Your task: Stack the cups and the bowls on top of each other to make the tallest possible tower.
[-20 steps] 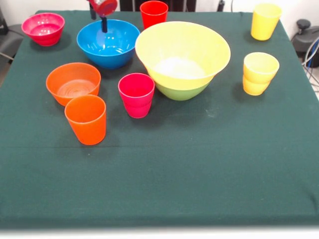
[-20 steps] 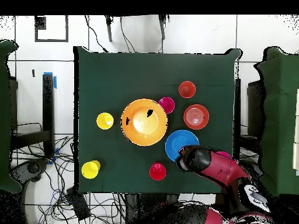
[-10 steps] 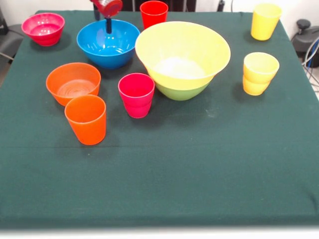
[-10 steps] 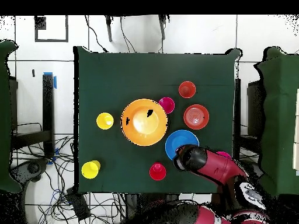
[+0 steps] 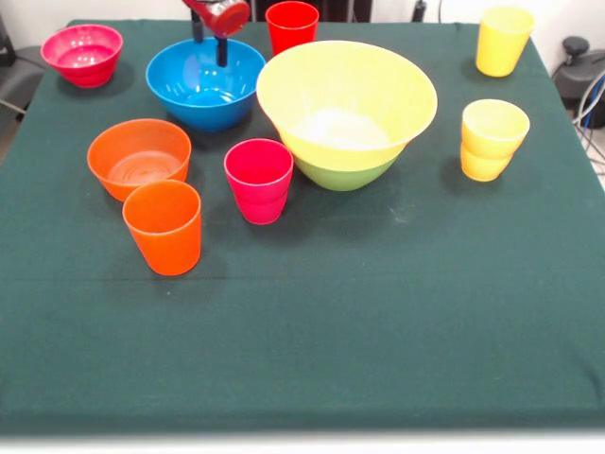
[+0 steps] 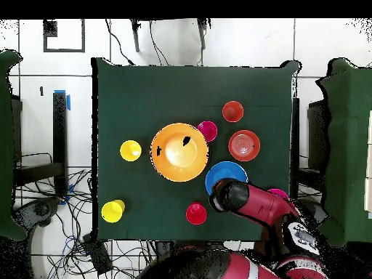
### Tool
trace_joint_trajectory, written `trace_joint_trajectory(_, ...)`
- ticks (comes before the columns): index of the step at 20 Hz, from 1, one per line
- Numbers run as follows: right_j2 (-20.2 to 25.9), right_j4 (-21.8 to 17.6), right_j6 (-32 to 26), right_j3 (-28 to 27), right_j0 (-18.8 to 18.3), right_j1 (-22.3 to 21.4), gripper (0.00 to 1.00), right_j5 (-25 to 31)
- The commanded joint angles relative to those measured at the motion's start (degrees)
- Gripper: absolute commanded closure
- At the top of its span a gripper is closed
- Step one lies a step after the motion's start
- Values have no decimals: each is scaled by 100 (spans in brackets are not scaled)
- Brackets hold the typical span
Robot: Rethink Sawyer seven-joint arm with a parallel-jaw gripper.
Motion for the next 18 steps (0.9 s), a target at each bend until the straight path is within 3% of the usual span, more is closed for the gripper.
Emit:
trace_joint_trajectory(1,396,-18,385,-269,233,298,0,-50)
trace_joint_trajectory(12,455,-127,324,-201,70,416,0,-491)
trace_joint_trajectory(18,486,-123,251,-228,17,377,0,-370)
